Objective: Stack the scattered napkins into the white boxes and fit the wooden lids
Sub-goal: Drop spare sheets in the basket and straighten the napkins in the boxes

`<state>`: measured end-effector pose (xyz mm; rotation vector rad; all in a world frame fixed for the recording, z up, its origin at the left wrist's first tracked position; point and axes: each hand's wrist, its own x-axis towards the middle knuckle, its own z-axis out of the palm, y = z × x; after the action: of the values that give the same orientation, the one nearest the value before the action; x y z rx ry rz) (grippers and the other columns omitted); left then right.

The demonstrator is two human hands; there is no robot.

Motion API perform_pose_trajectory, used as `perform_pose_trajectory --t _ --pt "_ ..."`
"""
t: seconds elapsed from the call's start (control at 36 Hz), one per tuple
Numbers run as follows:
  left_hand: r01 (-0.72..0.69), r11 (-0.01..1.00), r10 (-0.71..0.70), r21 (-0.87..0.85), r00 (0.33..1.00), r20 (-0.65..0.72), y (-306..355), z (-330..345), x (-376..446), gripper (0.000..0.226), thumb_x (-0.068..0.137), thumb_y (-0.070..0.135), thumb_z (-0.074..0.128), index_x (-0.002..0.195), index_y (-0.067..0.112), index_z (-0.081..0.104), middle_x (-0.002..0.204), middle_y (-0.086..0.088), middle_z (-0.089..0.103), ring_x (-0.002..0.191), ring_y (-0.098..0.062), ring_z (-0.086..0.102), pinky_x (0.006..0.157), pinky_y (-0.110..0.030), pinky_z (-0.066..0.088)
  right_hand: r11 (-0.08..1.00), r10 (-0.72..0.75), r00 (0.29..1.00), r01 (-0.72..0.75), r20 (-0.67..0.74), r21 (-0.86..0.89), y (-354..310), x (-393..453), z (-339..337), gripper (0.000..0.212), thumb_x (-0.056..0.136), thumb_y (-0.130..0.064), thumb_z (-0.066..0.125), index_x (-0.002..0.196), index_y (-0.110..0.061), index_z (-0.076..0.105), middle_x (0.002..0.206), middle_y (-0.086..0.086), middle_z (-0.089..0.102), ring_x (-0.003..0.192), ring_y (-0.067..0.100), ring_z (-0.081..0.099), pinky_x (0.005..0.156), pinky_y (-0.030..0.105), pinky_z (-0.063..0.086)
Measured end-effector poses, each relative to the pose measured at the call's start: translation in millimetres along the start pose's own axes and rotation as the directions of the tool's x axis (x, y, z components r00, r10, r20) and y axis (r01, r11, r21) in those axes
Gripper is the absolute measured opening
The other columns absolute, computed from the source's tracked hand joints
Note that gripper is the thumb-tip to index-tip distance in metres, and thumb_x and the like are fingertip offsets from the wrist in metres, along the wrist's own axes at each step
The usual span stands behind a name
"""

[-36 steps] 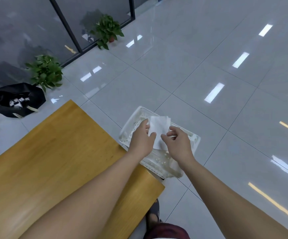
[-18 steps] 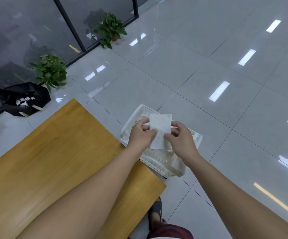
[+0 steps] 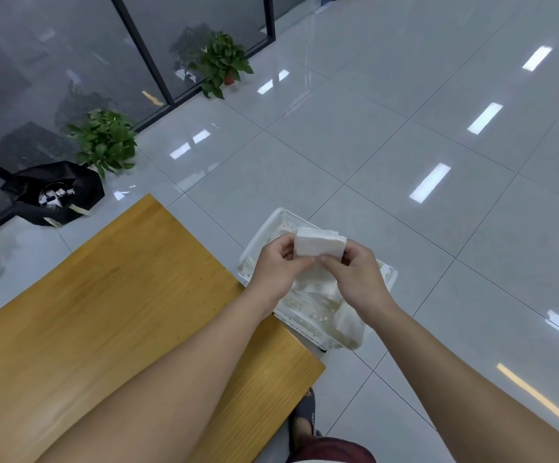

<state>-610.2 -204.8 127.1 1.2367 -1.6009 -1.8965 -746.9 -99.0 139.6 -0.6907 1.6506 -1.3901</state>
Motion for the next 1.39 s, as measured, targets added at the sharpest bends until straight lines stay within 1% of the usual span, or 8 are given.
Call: perform_pose_trajectory --t 0.36,0.5,0.64,0.72,0.86,1.08,1.25,1.39 --pt "-0.006 0.967 -0.018 0.254 0.996 0.091 -12 10 0 0.051 0.088 -0.01 0.058 0.125 0.024 0.048 0.104 0.001 0.06 0.091 -0.016 0.059 0.072 -0.034 0.049 0.996 0.025 0.996 -0.018 0.089 -0.083 4 2 0 0.023 0.092 -0.002 0.072 0.107 -0.02 0.069 0.106 0.0 0.074 0.096 0.017 0.07 0.082 0.032 0.053" --pt "-0.008 0.936 -0.051 0.351 0.986 0.159 -14 8 3 0.089 0.093 0.008 0.077 0.158 0.046 0.031 0.129 0.005 0.063 0.113 -0.014 0.068 0.095 -0.037 0.06 0.995 0.004 0.996 0.005 0.094 -0.104 -4 2 -1 0.017 0.091 -0.007 0.077 0.102 -0.018 0.072 0.093 -0.001 0.072 0.078 0.012 0.064 0.069 0.026 0.049" --pt "-0.07 0.922 0.018 0.381 0.99 0.139 -13 1 7 0.029 0.098 0.017 0.076 0.122 0.031 0.071 0.105 0.011 0.076 0.099 -0.015 0.072 0.089 -0.04 0.058 0.986 -0.053 0.996 0.064 0.079 -0.151 -13 4 -5 0.005 0.094 -0.013 0.079 0.095 -0.018 0.077 0.089 0.001 0.075 0.081 0.016 0.067 0.074 0.037 0.053" --pt "-0.066 0.945 0.026 0.321 0.992 0.126 -7 -9 2 0.008 0.1 0.024 0.077 0.108 0.027 0.077 0.094 0.009 0.077 0.089 -0.017 0.073 0.082 -0.039 0.057 0.988 -0.05 0.999 0.05 0.006 -0.148 -16 8 -8 0.005 0.095 -0.019 0.078 0.095 -0.016 0.075 0.091 0.016 0.072 0.077 0.021 0.065 0.071 0.046 0.055" --pt "0.058 0.997 -0.059 0.041 0.998 0.038 -3 -36 -13 0.021 0.099 0.029 0.08 0.117 0.018 0.078 0.108 -0.004 0.082 0.1 -0.028 0.079 0.087 -0.045 0.065 0.992 0.017 0.998 -0.025 -0.063 -0.122 -16 13 -7 0.01 0.095 -0.026 0.078 0.098 -0.017 0.077 0.094 0.012 0.077 0.085 0.023 0.073 0.078 0.046 0.057" --pt "0.094 0.985 -0.112 -0.147 0.987 -0.119 -6 -71 -42 0.021 0.112 0.025 0.062 0.127 0.016 0.074 0.114 -0.007 0.082 0.103 -0.028 0.079 0.077 -0.041 0.066 0.987 0.071 0.997 -0.067 0.019 -0.148 -16 4 32 0.013 0.1 -0.018 0.076 0.112 -0.023 0.072 0.095 0.002 0.083 0.092 0.031 0.078 0.086 0.051 0.061" --pt "0.018 0.969 -0.072 -0.248 0.975 -0.212 -12 -114 -78 0.045 0.107 0.024 0.07 0.147 0.032 0.051 0.122 -0.011 0.078 0.105 -0.032 0.079 0.082 -0.049 0.068 0.971 0.025 0.989 0.01 0.142 -0.24 -26 -5 76 0.046 0.1 -0.019 0.074 0.138 -0.038 0.056 0.106 -0.008 0.079 0.088 0.008 0.073 0.068 0.019 0.055" --pt "-0.059 0.981 0.005 -0.186 0.962 -0.275 -23 -167 -129 0.063 0.1 0.006 0.076 0.146 0.038 0.045 0.127 -0.003 0.076 0.103 -0.028 0.08 0.084 -0.047 0.068 0.953 0.021 0.953 0.072 0.304 -0.293 -34 -22 131 0.059 0.099 -0.013 0.073 0.141 -0.043 0.044 0.116 -0.002 0.073 0.094 0.016 0.077 0.072 0.031 0.063"
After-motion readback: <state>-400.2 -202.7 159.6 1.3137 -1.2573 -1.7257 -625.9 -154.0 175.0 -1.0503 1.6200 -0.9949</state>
